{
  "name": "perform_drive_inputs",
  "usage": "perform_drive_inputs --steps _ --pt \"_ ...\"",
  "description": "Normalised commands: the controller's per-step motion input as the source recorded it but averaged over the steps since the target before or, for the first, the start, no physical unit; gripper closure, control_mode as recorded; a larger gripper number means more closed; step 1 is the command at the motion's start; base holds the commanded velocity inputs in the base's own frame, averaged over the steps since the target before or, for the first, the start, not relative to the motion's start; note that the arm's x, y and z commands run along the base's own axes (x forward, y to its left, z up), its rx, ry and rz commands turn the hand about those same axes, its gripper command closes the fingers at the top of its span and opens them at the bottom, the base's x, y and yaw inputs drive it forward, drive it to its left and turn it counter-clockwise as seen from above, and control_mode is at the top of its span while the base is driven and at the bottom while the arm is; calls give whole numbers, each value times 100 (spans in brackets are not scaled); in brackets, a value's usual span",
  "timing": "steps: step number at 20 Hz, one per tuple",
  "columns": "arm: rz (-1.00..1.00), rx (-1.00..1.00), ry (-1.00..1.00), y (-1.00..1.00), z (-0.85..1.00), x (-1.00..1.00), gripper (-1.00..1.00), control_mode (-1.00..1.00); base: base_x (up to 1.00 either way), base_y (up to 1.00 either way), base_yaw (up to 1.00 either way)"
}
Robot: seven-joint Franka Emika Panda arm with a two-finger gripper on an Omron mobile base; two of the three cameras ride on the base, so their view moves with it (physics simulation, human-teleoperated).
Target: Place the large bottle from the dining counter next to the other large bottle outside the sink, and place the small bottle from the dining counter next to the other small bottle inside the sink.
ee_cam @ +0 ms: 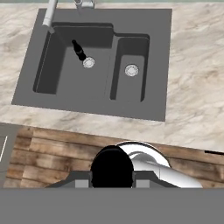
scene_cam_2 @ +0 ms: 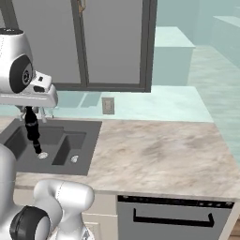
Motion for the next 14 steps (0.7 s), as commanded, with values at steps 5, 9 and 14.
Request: perform_drive_inputs --steps 5,9,14 --pt "0 0 0 0 0 0 100 100 0 0 0" --pt "-3 0 0 30 -10 0 100 -100 0 0 0" --pt "-3 1 -2 72 -30 0 100 -100 0 0 0"
